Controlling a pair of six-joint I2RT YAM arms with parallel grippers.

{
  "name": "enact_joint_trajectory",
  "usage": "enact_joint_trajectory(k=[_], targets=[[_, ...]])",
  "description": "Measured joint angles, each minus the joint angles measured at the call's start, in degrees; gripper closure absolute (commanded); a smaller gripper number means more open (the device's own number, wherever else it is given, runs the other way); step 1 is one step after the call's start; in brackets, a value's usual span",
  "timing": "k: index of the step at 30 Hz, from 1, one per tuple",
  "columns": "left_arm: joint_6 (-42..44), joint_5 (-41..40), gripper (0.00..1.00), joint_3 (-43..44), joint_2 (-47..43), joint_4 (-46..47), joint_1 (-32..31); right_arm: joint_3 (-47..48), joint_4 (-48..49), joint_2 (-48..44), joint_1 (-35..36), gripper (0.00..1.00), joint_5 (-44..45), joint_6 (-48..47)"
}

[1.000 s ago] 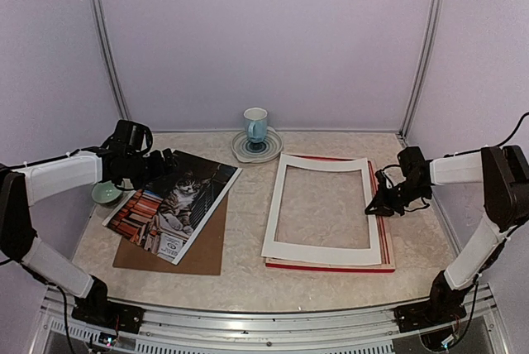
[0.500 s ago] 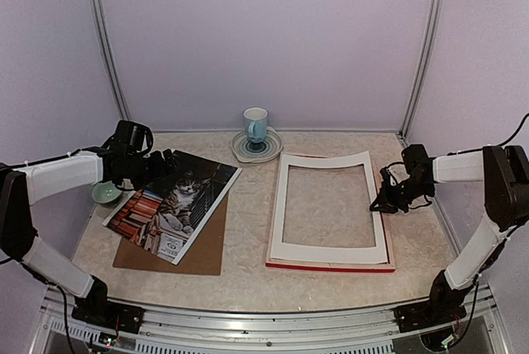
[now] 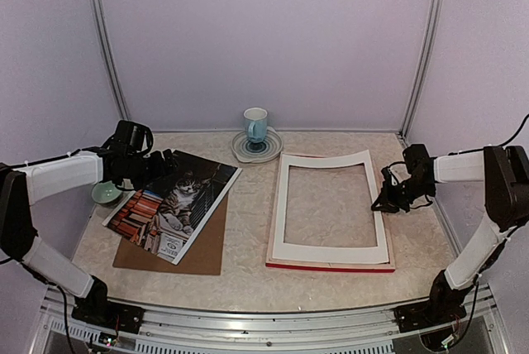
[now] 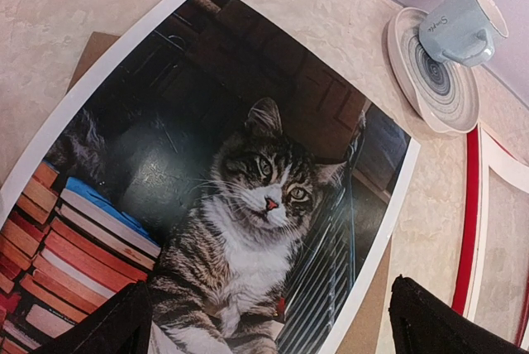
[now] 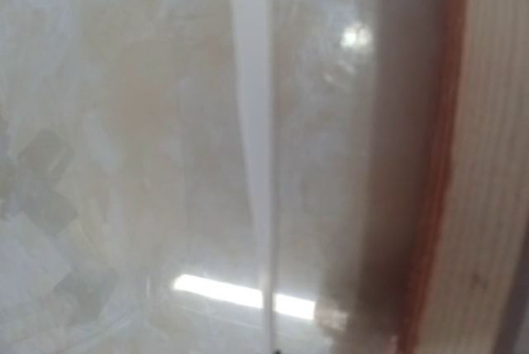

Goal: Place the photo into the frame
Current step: Place the mat board on the frame body.

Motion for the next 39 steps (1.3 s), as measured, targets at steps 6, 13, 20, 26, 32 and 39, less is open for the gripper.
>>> enact_joint_trajectory(k=[6, 13, 20, 26, 32, 39], targets=[[0.00, 0.00, 0.01, 0.00, 0.00, 0.00, 0.00, 0.00, -0.09, -0.85, -0.13, 0.98, 0.44, -0.11], [0.00, 0.00, 0.01, 0.00, 0.00, 0.00, 0.00, -0.02, -0.50, -1.22, -0.17, 0.98, 1.14, -0.13], [0.00, 0.00, 0.01, 0.00, 0.00, 0.00, 0.00, -0.13, -0.72, -2.27, -0.63, 0.98, 1.64, -0.13], [0.00, 0.00, 0.01, 0.00, 0.00, 0.00, 0.00, -0.15, -0.85, -2.56, -0.76, 0.98, 1.90, -0.15], [0.00, 0.00, 0.01, 0.00, 0.00, 0.00, 0.00, -0.52, -0.94, -2.99, -0.87, 0.98, 2.36, -0.15], [0.00, 0.00, 0.01, 0.00, 0.00, 0.00, 0.00, -0.90, -0.94, -3.39, -0.87, 0.98, 2.47, -0.15]])
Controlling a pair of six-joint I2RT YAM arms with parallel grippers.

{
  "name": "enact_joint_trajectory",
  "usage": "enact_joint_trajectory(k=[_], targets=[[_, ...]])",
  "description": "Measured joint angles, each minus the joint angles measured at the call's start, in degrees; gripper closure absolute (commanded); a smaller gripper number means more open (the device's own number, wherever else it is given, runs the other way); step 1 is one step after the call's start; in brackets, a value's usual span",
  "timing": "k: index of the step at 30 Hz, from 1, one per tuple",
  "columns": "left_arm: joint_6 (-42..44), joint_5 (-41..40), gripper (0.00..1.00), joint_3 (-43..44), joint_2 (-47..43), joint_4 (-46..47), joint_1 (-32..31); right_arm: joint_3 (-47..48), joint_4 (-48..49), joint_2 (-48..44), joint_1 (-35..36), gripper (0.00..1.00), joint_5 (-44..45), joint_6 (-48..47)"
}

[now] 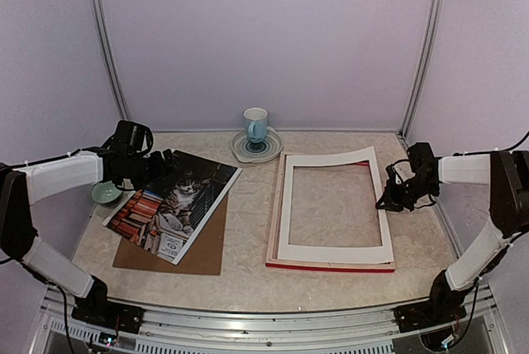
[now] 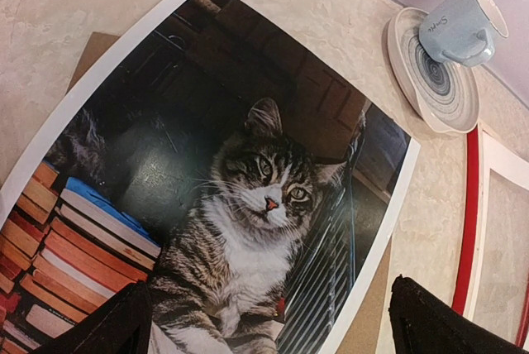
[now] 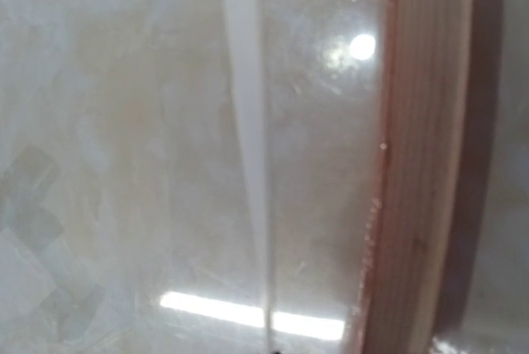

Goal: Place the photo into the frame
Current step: Place the mat board on the frame body.

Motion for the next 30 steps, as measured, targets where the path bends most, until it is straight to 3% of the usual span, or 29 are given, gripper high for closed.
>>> enact_joint_trajectory(k=[30], targets=[[0.00, 0.00, 0.01, 0.00, 0.02, 0.00, 0.00, -0.35, 0.70, 0.68, 0.00, 0.72, -2.95, 0.26]])
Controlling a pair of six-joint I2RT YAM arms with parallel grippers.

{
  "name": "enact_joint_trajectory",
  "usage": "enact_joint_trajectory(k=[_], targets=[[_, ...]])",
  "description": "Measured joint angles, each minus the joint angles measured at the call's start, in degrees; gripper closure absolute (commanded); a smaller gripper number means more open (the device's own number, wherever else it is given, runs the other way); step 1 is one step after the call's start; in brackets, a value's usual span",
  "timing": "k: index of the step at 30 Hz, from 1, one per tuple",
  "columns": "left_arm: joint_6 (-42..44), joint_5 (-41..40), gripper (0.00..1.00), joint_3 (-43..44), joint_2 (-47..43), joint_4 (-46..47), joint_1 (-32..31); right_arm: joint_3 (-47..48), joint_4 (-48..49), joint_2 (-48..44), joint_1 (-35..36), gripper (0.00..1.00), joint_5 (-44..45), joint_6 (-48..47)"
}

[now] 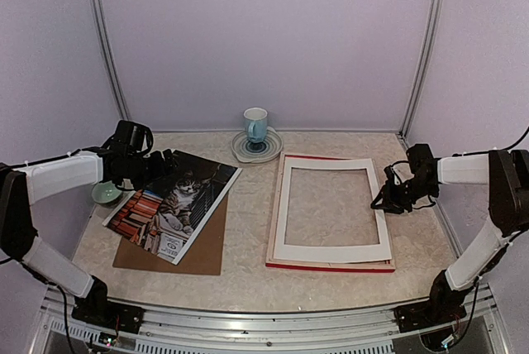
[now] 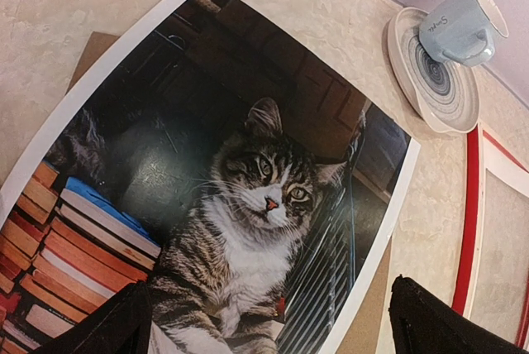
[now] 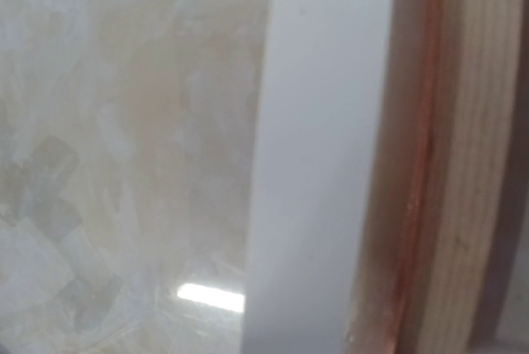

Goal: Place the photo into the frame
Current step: Place the mat board on the frame body.

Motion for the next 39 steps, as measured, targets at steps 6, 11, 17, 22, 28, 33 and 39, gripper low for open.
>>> enact_joint_trajectory(k=[6, 11, 17, 22, 28, 33, 39], targets=[[0.00, 0.00, 0.01, 0.00, 0.17, 0.00, 0.00, 0.13, -0.09, 0.13, 0.55, 0.71, 0.42, 0.02], [0.00, 0.00, 0.01, 0.00, 0.17, 0.00, 0.00, 1.16, -0.79, 0.39, 1.38, 0.70, 1.53, 0.00], [0.00, 0.00, 0.01, 0.00, 0.17, 0.00, 0.00, 2.67, -1.66, 0.83, 2.58, 0.70, 2.93, -0.02], [0.00, 0.00, 0.01, 0.00, 0.17, 0.00, 0.00, 3.10, -2.51, 0.98, 2.89, 0.66, 4.72, -0.11], [0.00, 0.00, 0.01, 0.00, 0.17, 0.00, 0.02, 3.96, -4.35, 0.96, 3.04, 0.65, 7.34, -0.42], [0.00, 0.00, 0.01, 0.00, 0.17, 0.00, 0.07, 4.04, -5.16, 0.94, 3.06, 0.63, 8.81, -0.46], [0.00, 0.02, 0.01, 0.00, 0.17, 0.00, 0.11, 4.04, -5.62, 0.92, 3.06, 0.59, 9.77, -0.52]])
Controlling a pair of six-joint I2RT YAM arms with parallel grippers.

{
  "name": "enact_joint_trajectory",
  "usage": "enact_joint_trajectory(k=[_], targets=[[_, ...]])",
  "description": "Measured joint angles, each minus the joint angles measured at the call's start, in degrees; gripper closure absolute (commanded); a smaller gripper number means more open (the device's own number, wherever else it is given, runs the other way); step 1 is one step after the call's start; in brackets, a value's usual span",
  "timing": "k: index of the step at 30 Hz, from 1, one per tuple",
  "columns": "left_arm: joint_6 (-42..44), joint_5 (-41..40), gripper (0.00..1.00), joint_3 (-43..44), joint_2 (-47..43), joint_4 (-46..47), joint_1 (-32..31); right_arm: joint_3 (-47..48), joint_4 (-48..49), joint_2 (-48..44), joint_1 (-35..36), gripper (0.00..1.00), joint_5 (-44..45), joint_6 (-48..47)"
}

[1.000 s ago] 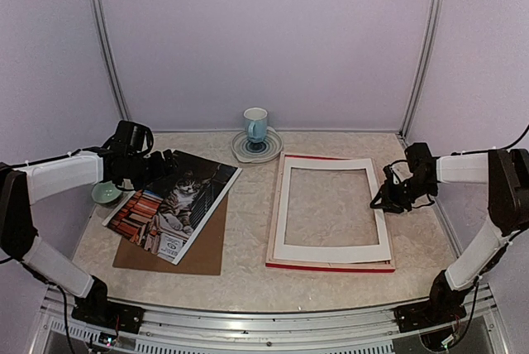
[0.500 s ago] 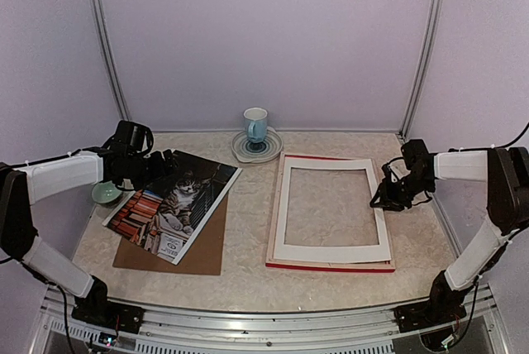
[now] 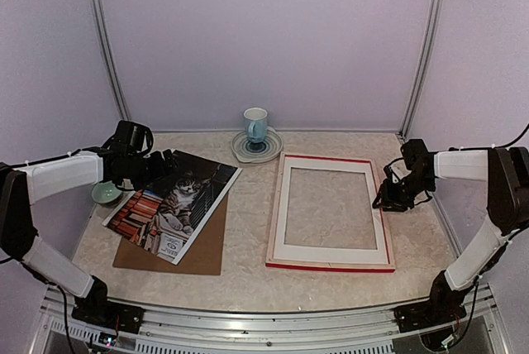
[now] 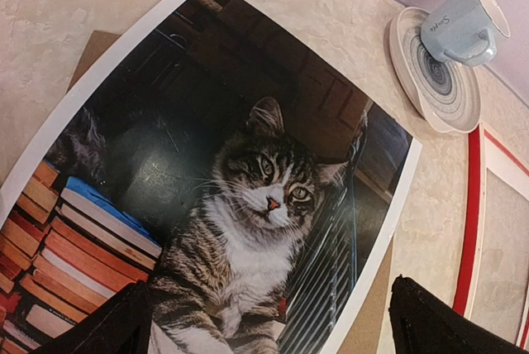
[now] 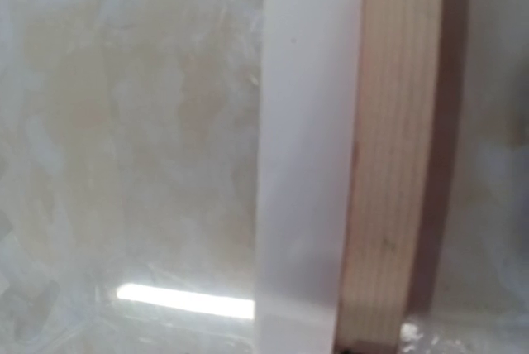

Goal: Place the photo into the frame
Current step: Place the mat board on the frame body, then adjust the backboard at the center of the board.

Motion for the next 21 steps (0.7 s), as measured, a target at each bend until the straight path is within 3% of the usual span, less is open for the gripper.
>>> enact_joint_trajectory(k=[7, 14, 21], targets=[[0.00, -0.02, 0.01, 0.00, 0.00, 0.00, 0.00, 0.00, -0.33, -0.94, 0.02, 0.37, 1.53, -0.13], [0.00, 0.13, 0.01, 0.00, 0.00, 0.00, 0.00, 0.39, -1.16, -4.37, 0.02, 0.04, 4.98, -0.15], [-0.02, 0.13, 0.01, 0.00, 0.00, 0.00, 0.00, 0.74, -1.20, -8.57, 0.02, 0.01, 8.39, 0.31]])
